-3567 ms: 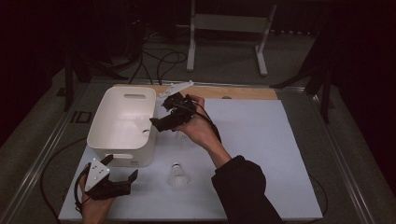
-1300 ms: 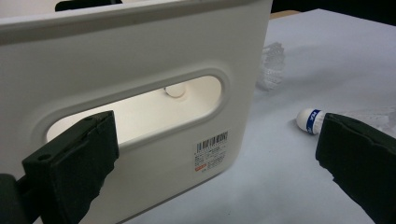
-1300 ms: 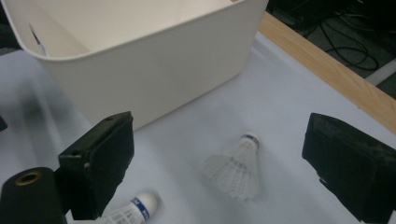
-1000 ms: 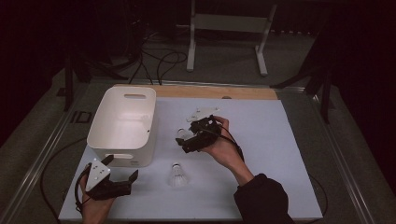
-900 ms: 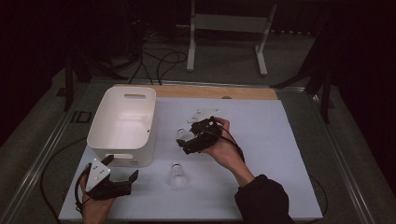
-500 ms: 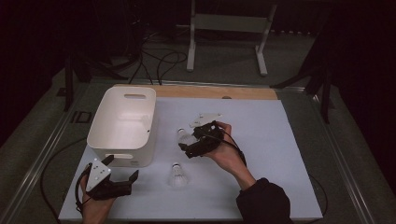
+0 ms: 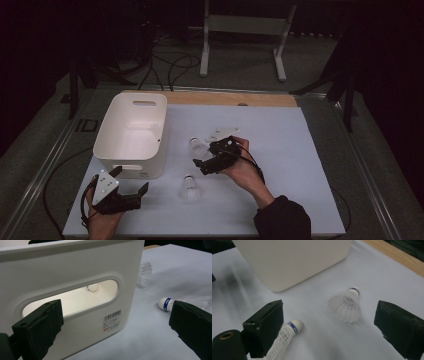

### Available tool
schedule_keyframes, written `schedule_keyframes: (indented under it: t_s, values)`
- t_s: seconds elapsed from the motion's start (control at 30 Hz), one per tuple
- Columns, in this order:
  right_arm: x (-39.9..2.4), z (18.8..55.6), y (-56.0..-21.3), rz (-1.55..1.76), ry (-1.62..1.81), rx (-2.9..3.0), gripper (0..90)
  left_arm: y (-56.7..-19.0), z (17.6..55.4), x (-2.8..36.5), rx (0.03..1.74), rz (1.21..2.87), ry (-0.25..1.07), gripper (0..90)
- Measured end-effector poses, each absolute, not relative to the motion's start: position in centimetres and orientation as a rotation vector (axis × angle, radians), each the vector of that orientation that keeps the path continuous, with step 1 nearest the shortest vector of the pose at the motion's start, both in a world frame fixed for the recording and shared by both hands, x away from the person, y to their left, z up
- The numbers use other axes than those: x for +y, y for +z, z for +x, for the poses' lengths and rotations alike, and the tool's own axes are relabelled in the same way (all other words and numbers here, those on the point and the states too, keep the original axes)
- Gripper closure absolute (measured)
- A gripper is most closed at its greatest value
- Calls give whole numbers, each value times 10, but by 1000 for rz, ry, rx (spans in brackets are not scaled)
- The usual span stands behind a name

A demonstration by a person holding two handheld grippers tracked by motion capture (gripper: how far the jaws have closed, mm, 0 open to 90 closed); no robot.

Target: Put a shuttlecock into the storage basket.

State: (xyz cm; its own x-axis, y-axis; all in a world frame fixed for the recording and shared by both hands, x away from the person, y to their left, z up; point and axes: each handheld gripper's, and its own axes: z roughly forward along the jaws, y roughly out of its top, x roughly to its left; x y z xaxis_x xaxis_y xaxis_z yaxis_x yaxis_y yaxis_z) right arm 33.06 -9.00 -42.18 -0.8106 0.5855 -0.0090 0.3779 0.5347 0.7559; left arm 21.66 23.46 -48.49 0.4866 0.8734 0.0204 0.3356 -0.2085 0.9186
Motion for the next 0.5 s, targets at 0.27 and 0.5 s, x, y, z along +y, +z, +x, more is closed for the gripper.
schedule_keyframes:
  t_s: [0.27,0.5]
  values:
    - [-93,320,-430,793,1129,2532,85,-485,217,234,1025,1771,701,0]
    - [-93,313,-434,797,1133,2537,86,-485,216,235,1026,1771,703,0]
